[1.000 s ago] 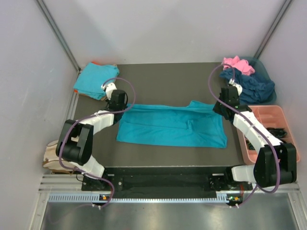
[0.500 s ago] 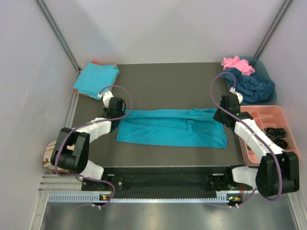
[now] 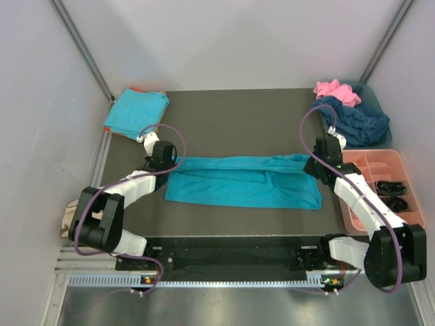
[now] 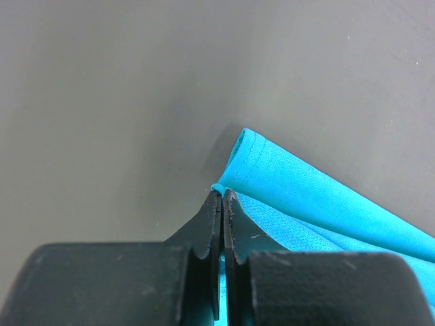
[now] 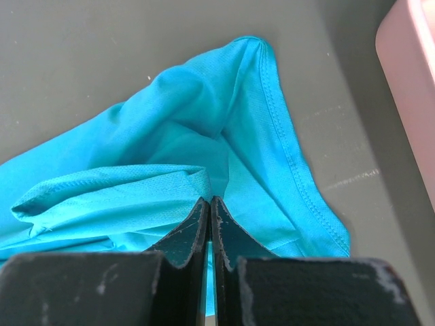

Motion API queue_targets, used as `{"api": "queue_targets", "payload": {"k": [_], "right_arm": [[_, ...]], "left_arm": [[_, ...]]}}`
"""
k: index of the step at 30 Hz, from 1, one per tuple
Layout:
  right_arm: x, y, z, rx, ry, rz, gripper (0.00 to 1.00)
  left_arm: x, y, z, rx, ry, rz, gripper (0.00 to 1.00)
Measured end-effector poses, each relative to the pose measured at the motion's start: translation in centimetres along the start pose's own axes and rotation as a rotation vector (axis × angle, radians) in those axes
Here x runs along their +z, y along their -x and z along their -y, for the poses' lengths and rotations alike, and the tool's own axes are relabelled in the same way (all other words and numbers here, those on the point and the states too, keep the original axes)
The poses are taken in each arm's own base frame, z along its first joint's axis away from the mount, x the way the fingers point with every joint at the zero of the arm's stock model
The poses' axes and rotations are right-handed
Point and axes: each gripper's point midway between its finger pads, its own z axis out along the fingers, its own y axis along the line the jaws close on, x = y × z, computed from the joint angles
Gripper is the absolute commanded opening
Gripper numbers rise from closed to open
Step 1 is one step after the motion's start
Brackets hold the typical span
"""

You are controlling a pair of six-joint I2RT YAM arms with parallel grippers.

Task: Fold and stack the t-shirts
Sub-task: Fold the tshirt

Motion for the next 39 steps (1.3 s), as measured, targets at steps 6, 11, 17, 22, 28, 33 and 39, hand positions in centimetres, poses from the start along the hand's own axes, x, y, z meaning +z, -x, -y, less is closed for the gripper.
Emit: {"api": "queue_targets", "payload": {"k": [6, 11, 17, 22, 28, 33, 39], "right_arm": [[0.4, -1.2, 0.7, 0.003, -0.018, -0.027, 0.0], [0.8, -1.8, 0.9, 0.001, -0.033, -0.05, 0.0], [1.4, -2.5, 1.2, 0.004, -0.05, -0.075, 0.0], [1.9, -3.4, 1.7, 0.006, -0.068, -0.101, 0.0], [2.3, -3.8, 1.8, 0.009, -0.081, -0.118, 0.0], [2.7, -4.1, 2.4, 0.004, -0.112, -0.125, 0.0], [2.8, -4.0, 2.8, 0.0, -0.133, -0.12, 0.0]], "left_arm": [[0.0, -0.3, 0.0, 0.0, -0.001, -0.01, 0.0], [0.2, -1.1, -0.4, -0.004, 0.018, -0.037, 0.0], [0.0, -2.3, -1.2, -0.021, 0.051, -0.081, 0.0], [-0.3, -3.1, -1.8, -0.038, 0.076, -0.104, 0.05], [-1.2, -3.4, -2.7, -0.059, 0.09, -0.103, 0.15], [-1.7, -2.6, -3.1, -0.074, 0.113, -0.073, 0.54], [-2.1, -2.0, -4.0, -0.084, 0.155, -0.045, 0.71]]}}
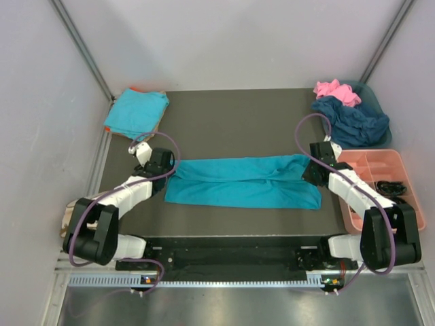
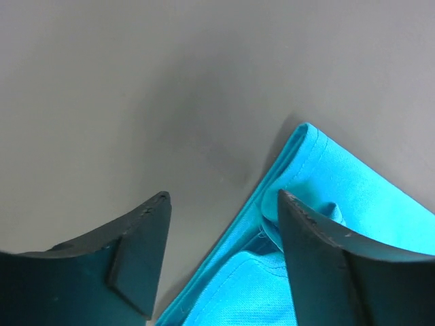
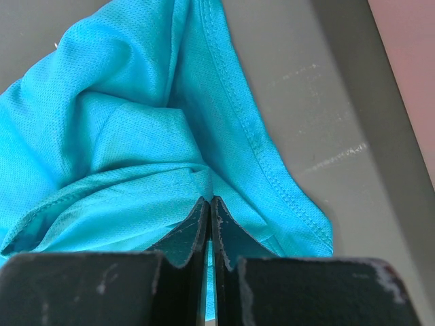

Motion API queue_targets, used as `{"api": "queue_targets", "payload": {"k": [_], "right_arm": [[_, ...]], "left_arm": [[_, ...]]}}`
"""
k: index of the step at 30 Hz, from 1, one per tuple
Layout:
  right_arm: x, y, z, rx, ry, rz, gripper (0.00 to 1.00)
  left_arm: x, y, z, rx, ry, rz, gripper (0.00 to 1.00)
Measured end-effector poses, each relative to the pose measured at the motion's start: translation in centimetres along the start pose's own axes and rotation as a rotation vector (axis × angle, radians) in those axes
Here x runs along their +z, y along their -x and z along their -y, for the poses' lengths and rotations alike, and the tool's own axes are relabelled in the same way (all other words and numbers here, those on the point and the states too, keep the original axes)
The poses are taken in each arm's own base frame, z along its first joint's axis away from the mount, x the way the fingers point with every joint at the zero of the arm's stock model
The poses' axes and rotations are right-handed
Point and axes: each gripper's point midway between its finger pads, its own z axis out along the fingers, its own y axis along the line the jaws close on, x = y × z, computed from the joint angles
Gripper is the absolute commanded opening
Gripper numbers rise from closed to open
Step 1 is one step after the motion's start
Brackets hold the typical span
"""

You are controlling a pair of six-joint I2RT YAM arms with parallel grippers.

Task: Fold and stack the t-shirts
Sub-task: Fold the tshirt

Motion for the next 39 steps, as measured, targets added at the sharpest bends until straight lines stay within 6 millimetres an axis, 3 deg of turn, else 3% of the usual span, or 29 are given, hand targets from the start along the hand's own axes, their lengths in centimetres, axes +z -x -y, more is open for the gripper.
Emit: {"api": "queue_targets", "payload": {"k": [11, 14, 15, 18, 24, 30, 39], "right_arm": [[0.0, 0.0, 0.1, -0.001, -0.002, -0.001, 0.02], [-0.1, -0.1, 0.1, -0.002, -0.003, -0.003, 0.16], [-0.2, -0.1, 0.1, 0.0, -0.003, -0.002, 0.3], [-0.9, 0.2, 0.1, 0.006, 0.006, 0.012, 0.48], [-3.0, 1.4, 0.4, 0.02, 0.029, 0.083, 0.57], [-3.8, 3.2, -2.0, 0.001, 0.156, 0.151, 0.65], [-1.2, 2.4, -5.7, -0.071, 0.251, 0.037, 0.67]], "left_arm": [[-1.2, 2.0, -0.5, -0.035, 0.023, 0.066, 0.74], [-1.5, 2.7, -0.4, -0.044, 0.021, 0.083, 0.74], [-1.6, 3.0, -0.3, -0.048, 0.018, 0.09, 0.74], [-1.9, 3.6, 0.0, -0.059, 0.01, 0.105, 0.74], [-2.0, 3.9, -0.2, -0.061, 0.017, 0.116, 0.74], [-2.0, 3.8, -0.2, -0.061, 0.018, 0.114, 0.75], [-2.0, 3.9, -0.2, -0.06, 0.018, 0.115, 0.75]]}}
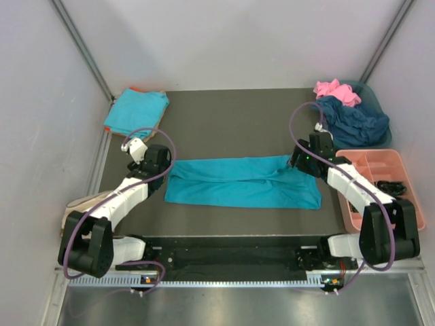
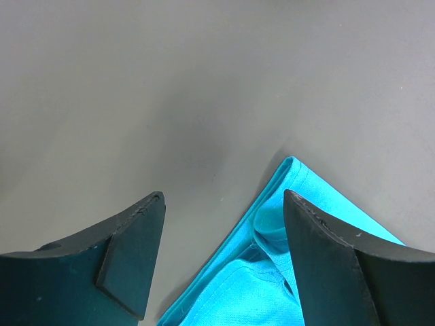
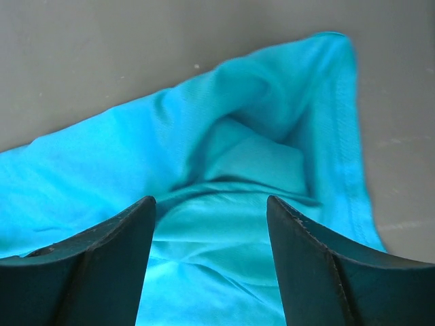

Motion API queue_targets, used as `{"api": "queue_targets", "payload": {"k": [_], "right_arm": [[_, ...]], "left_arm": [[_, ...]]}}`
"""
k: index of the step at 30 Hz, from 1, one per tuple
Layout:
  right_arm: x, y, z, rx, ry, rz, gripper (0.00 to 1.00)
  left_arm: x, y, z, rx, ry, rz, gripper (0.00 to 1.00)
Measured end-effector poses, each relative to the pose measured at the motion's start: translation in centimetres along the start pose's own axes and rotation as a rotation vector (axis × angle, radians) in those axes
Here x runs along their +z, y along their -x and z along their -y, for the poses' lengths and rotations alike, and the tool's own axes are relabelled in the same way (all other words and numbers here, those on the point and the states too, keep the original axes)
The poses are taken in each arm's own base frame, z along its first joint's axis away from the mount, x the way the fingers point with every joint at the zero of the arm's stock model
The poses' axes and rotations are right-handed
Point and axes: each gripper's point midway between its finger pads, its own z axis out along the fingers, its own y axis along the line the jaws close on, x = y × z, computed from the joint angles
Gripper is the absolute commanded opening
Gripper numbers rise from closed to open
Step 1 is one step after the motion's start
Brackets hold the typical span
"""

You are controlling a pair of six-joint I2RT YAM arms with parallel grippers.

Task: Fold and stack the t-shirts
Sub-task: Fold the tshirt

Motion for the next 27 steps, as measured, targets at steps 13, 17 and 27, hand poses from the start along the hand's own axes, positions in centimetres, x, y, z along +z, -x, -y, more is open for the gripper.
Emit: {"api": "queue_targets", "payload": {"k": [13, 17, 27], "right_arm": [[2.5, -0.3, -5.3, -0.073, 0.184, -0.1, 0.68], [3.0, -1.1, -6.8, -0.089, 0.244, -0.137, 0.68], [3.2, -2.6, -8.1, -0.103, 0.305, -0.197, 0.68]], "left_arm": [[0.0, 0.0, 0.0, 0.0, -0.001, -0.001, 0.75], [0.0, 0.0, 0.0, 0.0, -0.001, -0.001, 0.75], [0.0, 0.0, 0.0, 0.001, -0.001, -0.001, 0.75]]}}
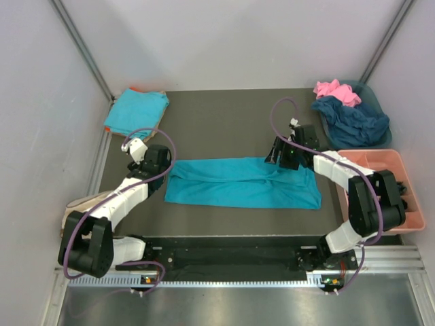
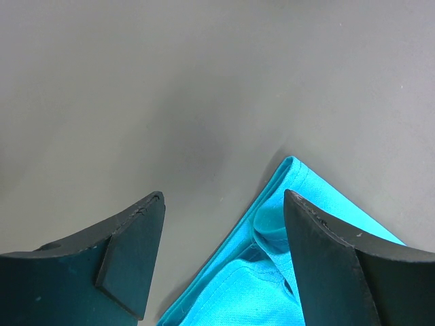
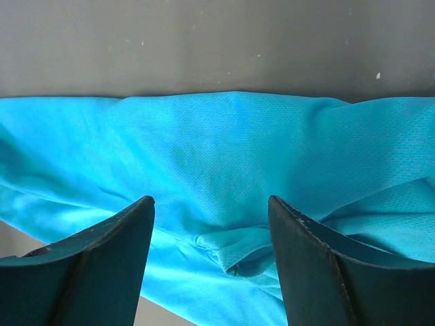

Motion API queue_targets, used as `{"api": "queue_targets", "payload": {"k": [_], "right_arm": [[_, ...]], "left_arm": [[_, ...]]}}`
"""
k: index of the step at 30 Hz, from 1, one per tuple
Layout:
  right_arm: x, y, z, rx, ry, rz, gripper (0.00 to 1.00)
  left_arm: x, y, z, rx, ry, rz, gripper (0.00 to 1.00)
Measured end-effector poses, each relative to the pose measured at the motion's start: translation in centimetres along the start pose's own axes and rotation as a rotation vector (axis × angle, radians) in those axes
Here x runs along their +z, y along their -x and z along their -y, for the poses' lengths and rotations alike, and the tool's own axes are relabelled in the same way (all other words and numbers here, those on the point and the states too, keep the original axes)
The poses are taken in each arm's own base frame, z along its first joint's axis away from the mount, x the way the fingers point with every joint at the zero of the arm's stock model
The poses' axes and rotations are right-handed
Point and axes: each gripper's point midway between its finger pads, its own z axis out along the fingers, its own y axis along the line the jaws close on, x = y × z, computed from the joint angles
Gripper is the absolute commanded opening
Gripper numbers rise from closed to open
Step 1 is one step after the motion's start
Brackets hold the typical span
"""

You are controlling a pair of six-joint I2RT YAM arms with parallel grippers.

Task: Fold and stack the t-shirts
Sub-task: Fold the tshirt

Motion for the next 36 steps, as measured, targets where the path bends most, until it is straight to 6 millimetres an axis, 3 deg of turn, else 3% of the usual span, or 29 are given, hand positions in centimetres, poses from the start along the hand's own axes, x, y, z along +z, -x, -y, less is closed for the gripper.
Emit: {"api": "queue_targets", "payload": {"k": [10, 20, 28, 32, 36], "right_arm": [[-0.7, -1.5, 0.1, 0.003, -0.001, -0.07, 0.68], [-4.2, -2.7, -0.9, 0.0, 0.014, -0.102, 0.69], [-6.9, -6.0, -0.6, 0.0, 0.003, -0.169, 0.71], [-7.6, -4.9, -0.9, -0.023, 0.004, -0.101, 0.71], [-7.0, -2.8, -1.2, -0.039, 0.008, -0.01, 0.71]], "left_arm": [[0.2, -0.4, -0.1, 0.008, 0.006, -0.01, 0.75], [0.5, -0.9, 0.2, 0.013, -0.002, -0.026, 0.75], [0.6, -1.0, 0.2, 0.011, -0.005, -0.027, 0.75], [0.6, -1.4, 0.0, 0.016, -0.002, -0.035, 0.75], [0.6, -1.3, 0.0, 0.015, -0.003, -0.034, 0.75]]}}
